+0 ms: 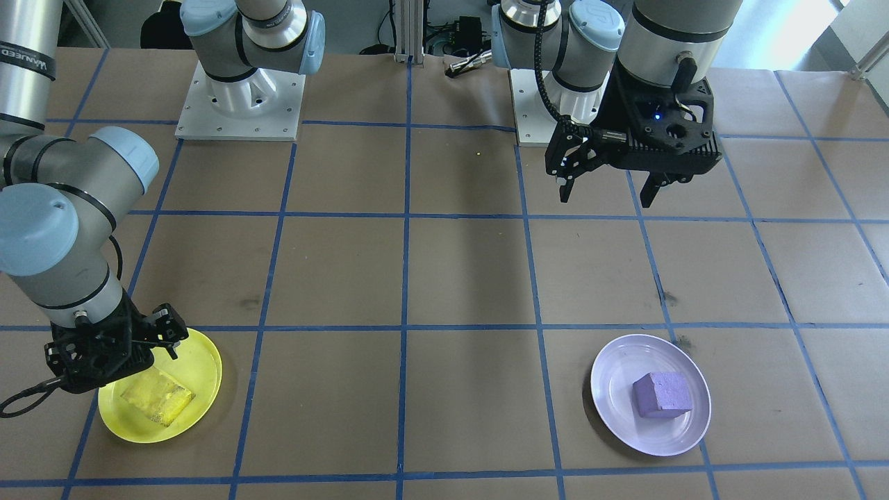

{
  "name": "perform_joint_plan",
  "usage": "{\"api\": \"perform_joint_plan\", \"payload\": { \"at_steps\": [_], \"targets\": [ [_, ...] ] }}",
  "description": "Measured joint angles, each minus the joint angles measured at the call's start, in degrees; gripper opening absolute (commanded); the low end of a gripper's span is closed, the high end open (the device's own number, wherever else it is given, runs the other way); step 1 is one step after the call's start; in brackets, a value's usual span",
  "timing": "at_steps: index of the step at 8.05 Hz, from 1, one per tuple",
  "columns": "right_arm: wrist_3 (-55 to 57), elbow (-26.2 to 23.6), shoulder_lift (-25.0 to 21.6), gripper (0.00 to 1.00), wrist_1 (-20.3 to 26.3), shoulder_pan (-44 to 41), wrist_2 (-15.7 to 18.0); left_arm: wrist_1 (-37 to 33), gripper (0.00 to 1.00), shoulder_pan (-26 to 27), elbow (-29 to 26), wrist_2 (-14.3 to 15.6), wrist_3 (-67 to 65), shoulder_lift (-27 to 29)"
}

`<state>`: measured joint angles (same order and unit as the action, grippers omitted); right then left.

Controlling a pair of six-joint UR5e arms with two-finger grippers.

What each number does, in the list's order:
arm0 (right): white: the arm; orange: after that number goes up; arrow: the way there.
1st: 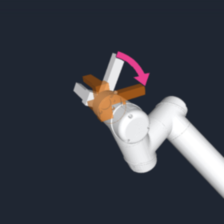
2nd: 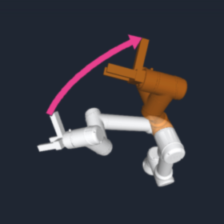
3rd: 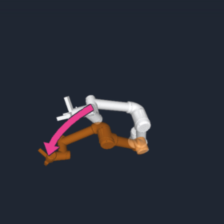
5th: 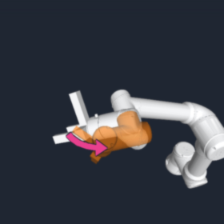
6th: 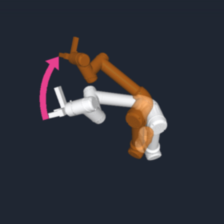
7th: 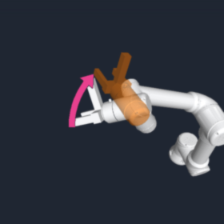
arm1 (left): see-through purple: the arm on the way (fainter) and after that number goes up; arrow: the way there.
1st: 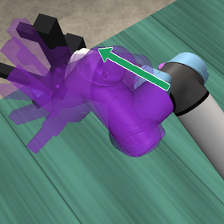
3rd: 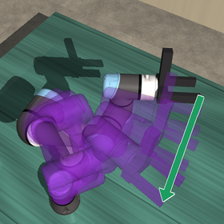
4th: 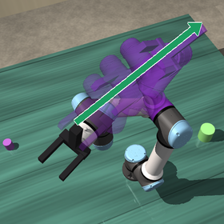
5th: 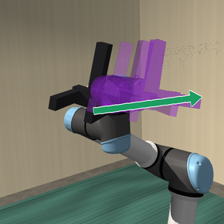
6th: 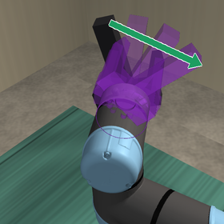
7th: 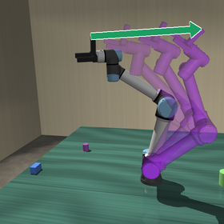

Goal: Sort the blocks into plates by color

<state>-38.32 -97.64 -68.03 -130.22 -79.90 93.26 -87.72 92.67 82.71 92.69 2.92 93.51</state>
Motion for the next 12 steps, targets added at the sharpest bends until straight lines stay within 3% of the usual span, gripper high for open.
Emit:
{"api": "perform_joint_plan", "payload": {
  "at_steps": [2, 4, 8, 10, 12],
  "targets": [
    [3.3, 0.0, -5.4, 1.0, 4.3, -0.2, -2.5, 0.0, 1.0, 0.0, 0.0, 0.0, 0.0, -0.1],
    [10.1, 0.1, -12.0, 1.0, 13.6, -0.3, -4.3, 0.0, 1.0, 0.0, -0.1, 0.2, -0.1, -0.3],
    [32.0, 0.3, -24.4, 1.0, 30.3, -0.4, -4.3, -0.4, 1.0, 0.0, -0.3, 0.3, -0.1, -1.0],
    [35.1, 2.4, -27.6, 1.0, 38.5, -0.4, -3.8, -0.5, 1.0, 0.0, -0.3, 0.4, 0.3, -0.6],
    [35.3, 7.2, -28.0, 1.0, 47.1, -0.4, -2.5, -0.7, 1.0, 0.1, -0.3, 0.6, 0.3, -0.7]
  ]
}}
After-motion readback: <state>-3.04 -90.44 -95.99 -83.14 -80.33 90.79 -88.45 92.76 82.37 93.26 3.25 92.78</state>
